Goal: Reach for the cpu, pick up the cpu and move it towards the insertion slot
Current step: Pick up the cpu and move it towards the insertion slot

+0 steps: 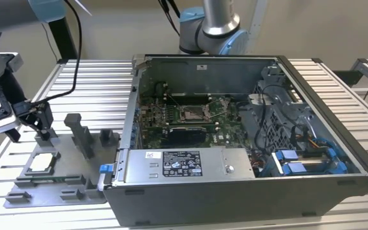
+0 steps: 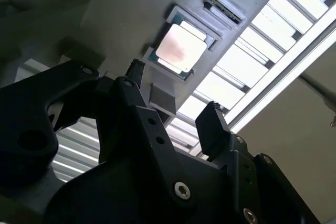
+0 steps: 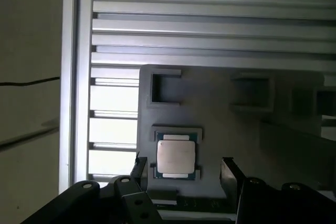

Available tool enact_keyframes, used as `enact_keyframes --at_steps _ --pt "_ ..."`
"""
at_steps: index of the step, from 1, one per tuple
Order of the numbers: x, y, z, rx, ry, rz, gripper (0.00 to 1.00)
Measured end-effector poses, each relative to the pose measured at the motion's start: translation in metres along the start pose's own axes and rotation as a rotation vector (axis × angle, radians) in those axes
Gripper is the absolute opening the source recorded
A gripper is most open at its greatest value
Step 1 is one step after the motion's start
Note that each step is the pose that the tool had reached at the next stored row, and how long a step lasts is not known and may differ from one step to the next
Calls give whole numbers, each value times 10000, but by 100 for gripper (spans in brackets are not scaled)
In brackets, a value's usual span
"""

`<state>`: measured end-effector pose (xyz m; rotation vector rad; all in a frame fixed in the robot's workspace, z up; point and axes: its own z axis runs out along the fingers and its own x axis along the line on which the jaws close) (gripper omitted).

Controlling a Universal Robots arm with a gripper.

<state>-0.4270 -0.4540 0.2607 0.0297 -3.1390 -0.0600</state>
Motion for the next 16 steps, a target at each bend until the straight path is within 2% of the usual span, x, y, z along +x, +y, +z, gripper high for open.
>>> enact_keyframes --at_steps 16 --pt "19 -93 241 -1 0 0 100"
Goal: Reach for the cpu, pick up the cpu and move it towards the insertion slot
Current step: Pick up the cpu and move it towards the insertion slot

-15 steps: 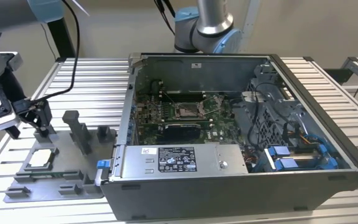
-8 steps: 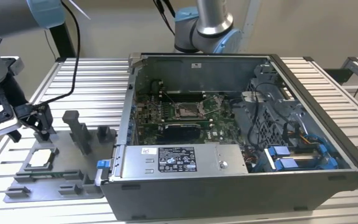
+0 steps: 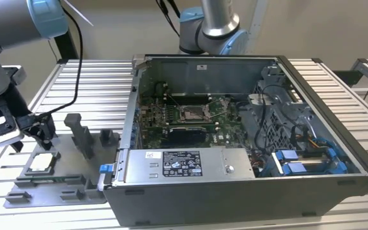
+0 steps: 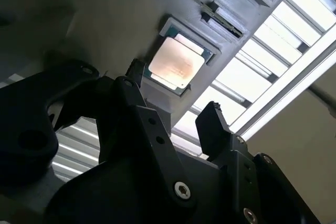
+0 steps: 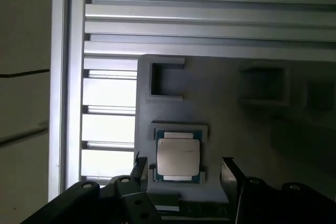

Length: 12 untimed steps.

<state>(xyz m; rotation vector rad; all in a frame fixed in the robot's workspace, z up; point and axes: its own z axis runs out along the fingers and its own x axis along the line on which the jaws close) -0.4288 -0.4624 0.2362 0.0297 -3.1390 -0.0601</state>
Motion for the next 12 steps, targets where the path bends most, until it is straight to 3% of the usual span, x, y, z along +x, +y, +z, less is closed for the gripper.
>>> enact_keyframes --at_steps 12 --pt "5 -41 182 0 -3 3 100"
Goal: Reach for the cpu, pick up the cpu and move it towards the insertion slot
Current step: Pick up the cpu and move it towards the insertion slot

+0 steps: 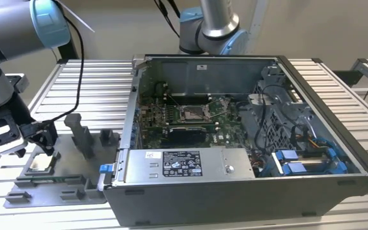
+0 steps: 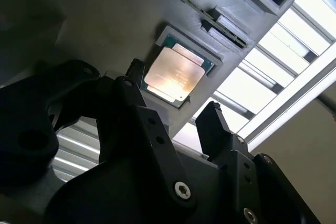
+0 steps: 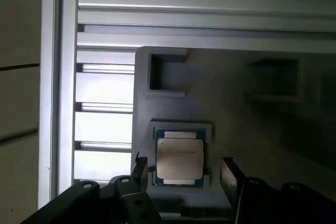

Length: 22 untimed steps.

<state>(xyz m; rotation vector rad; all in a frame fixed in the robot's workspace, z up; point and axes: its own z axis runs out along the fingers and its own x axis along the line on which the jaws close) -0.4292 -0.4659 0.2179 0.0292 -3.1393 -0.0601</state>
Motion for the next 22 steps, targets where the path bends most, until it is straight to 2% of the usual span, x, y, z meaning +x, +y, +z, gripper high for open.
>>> enact_keyframes --at_steps 13,16,22 --pt "1 -7 166 0 -5 2 100" --pt "19 -8 203 0 -5 4 100" --pt "33 -16 250 0 -7 5 100"
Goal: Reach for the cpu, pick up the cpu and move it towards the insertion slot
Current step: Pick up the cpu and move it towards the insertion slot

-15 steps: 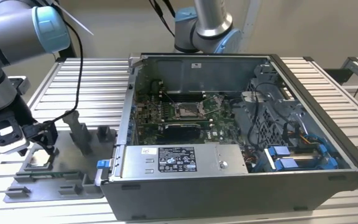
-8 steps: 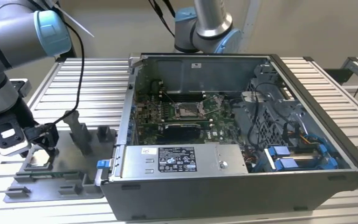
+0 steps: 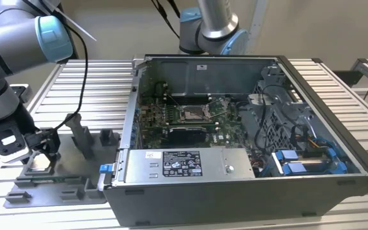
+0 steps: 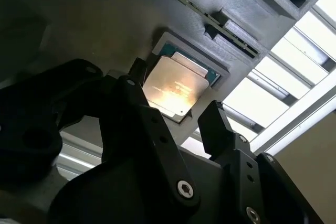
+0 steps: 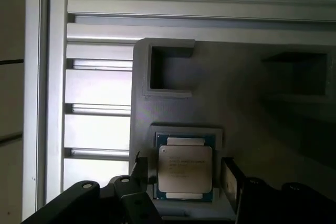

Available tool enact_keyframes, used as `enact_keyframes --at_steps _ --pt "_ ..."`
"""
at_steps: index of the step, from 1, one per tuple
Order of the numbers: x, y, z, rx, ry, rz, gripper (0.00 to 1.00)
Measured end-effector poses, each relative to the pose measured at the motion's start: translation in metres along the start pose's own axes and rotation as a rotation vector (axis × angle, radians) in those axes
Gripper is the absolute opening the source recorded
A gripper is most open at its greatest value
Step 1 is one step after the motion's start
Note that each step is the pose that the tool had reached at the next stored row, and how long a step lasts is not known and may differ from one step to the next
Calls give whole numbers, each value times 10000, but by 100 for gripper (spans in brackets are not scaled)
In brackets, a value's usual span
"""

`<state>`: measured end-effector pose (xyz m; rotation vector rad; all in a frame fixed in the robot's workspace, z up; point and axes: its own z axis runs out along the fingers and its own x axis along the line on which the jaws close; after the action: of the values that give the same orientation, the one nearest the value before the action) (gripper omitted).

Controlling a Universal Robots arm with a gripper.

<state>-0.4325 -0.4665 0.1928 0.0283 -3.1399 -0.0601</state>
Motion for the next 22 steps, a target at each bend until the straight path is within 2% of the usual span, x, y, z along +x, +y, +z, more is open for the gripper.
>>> enact_keyframes --at_steps 9,22 --pt "-1 -6 68 1 1 0 100" --pt "-1 -5 87 0 1 1 100"
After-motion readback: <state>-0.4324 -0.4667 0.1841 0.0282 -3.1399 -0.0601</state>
